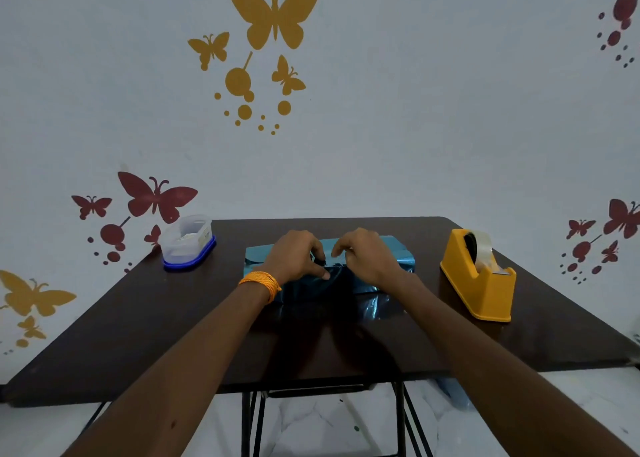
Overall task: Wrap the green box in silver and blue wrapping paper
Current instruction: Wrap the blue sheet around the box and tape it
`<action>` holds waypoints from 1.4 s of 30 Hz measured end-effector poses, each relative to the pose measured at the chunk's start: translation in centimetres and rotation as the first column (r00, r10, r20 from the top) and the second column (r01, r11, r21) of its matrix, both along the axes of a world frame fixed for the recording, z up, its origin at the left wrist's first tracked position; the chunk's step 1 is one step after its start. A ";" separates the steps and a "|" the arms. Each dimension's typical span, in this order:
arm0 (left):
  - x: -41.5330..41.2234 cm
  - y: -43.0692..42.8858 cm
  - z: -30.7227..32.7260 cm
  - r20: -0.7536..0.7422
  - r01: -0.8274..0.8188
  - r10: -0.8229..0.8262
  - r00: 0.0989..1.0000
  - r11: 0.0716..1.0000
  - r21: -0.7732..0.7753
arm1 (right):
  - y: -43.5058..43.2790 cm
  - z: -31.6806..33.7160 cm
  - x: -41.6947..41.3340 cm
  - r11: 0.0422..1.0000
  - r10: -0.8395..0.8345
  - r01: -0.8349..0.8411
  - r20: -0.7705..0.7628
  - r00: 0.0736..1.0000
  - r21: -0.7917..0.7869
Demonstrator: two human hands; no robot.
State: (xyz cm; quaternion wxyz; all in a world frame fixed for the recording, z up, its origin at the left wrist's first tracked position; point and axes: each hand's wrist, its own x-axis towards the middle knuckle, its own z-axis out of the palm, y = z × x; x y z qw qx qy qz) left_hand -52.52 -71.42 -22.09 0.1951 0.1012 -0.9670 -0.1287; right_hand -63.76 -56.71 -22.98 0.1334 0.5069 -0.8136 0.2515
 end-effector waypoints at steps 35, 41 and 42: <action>-10.2 19.0 0.1 -0.053 0.244 -0.242 0.969 0.897 0.370 | 19.8 0.9 -5.3 0.647 -0.620 0.691 0.306 0.723 -0.323; -13.3 21.9 -2.5 -0.042 0.240 -0.242 0.969 0.900 0.363 | 20.9 0.3 -7.3 0.697 -0.459 0.704 0.668 0.586 -0.138; -13.4 21.8 -2.7 -0.060 0.247 -0.242 0.968 0.896 0.369 | 20.6 0.3 -7.8 0.707 -0.402 0.697 0.743 0.535 -0.119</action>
